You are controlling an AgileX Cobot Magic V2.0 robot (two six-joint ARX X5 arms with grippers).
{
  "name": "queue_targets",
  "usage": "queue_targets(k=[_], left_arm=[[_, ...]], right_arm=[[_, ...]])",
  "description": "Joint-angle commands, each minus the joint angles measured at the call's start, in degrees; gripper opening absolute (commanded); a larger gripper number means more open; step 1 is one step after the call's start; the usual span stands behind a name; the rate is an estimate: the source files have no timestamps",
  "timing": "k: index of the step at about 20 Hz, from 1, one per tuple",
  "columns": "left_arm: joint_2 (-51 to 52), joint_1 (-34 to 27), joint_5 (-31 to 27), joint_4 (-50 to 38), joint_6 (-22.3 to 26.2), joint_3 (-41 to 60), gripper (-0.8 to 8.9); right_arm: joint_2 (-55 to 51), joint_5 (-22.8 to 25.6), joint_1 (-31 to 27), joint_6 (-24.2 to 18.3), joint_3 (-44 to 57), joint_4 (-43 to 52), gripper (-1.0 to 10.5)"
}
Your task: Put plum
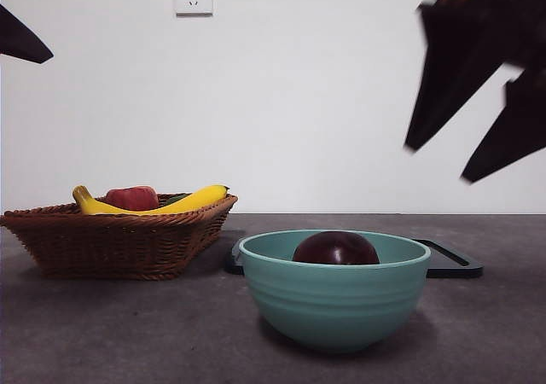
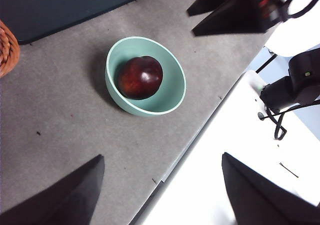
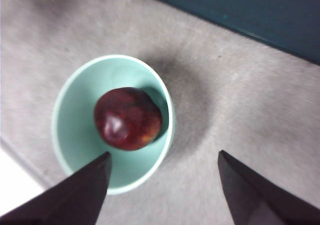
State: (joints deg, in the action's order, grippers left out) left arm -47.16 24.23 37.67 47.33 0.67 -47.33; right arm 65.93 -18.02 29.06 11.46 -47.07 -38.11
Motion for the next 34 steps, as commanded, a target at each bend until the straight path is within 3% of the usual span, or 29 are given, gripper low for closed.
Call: queue_targets(k=[1, 7, 14, 17, 24, 28, 34], left_arm=[[-0.26, 0.22, 0.33, -0.66, 0.15, -0.59, 3.74], [-0.26, 0.22, 0.33, -0.61, 0.15, -0.59, 3.74], [-0.26, 0.22, 0.31, -0.63, 0.15, -0.59, 3.74], [-0.26, 0.22, 0.31, -0.63, 0.15, -0.59, 3.74], [-0.26, 0.22, 0.31, -0.61, 0.13, -0.59, 3.74], [-0.26, 0.22, 0.31, -0.61, 0.13, -0.59, 3.74], [-0.26, 0.22, 0.31, -0.61, 0.11, -0.59, 3.74]], right_arm=[[4.42, 2.86, 2.86, 1.55, -0.15, 1.99, 3.2], [12.44, 7.98, 6.54, 2.03, -0.15, 6.45, 2.3], [16.09, 7.58, 6.78, 2.03, -0.15, 8.52, 1.5], [16.09, 7.54, 6.82, 2.03, -0.15, 9.42, 0.1], [14.82, 7.39, 6.58, 2.32, -3.3, 9.22, 0.1], [14.99, 7.87, 3.65, 1.97, -9.73, 7.08, 0.1], [20.74, 7.5, -6.19, -0.17, -21.9, 5.57, 0.1]])
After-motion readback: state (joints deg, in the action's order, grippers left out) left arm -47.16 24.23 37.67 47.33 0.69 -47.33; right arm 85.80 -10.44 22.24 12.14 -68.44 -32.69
